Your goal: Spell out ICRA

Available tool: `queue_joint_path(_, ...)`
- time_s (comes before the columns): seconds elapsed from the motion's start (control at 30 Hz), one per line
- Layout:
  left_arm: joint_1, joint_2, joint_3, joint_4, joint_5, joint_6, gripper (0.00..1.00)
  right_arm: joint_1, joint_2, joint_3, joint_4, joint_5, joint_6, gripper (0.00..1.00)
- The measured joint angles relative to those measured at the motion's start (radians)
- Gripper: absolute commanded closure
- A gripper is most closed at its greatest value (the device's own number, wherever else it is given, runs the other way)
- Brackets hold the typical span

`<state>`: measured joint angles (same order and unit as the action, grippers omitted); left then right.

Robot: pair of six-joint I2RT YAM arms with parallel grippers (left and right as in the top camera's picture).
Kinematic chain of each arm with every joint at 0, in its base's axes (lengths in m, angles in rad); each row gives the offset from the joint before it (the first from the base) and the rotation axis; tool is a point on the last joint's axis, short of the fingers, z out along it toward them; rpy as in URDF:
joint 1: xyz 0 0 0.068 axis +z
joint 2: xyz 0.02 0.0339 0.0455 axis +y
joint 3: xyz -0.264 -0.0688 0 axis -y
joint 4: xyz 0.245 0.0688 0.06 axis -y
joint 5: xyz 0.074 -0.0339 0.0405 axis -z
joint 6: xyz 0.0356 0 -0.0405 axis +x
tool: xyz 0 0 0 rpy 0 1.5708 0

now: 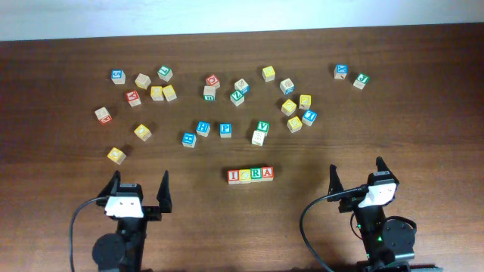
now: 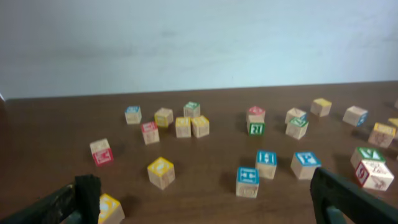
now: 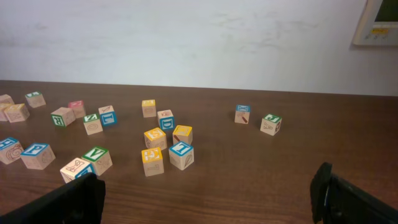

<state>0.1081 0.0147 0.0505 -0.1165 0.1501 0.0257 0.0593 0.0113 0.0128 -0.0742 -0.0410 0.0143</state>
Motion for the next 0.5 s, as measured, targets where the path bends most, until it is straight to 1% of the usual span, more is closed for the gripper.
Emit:
queue_joint_path(0.07, 0.000, 0.000, -0.027, 0.043, 0.000, 0.000, 0.01, 0.000, 0.000, 0.000, 0.000, 0.000, 0.000, 0.02)
queue_joint_path(0.17, 0.000, 0.000, -0.034, 0.067, -0.003, 0.000, 0.01, 0.000, 0.000, 0.000, 0.000, 0.000, 0.000, 0.02)
queue_joint_path(0.27, 0.000, 0.000, -0.039, 0.163, -0.006, 0.000, 0.01, 0.000, 0.000, 0.000, 0.000, 0.000, 0.000, 0.02)
queue_joint_path(0.3, 0.000, 0.000, -0.039, 0.158, -0.008, 0.000, 0.01, 0.000, 0.000, 0.000, 0.000, 0.000, -0.001, 0.02)
queue_joint_path(0.4, 0.000, -0.002, -0.039, 0.055, -0.013, -0.001, 0.01, 0.000, 0.000, 0.000, 0.000, 0.000, 0.001, 0.02)
queue_joint_path(0.5, 0.000, -0.002, -0.039, 0.053, -0.016, -0.001, 0.01, 0.000, 0.000, 0.000, 0.000, 0.000, 0.000, 0.02)
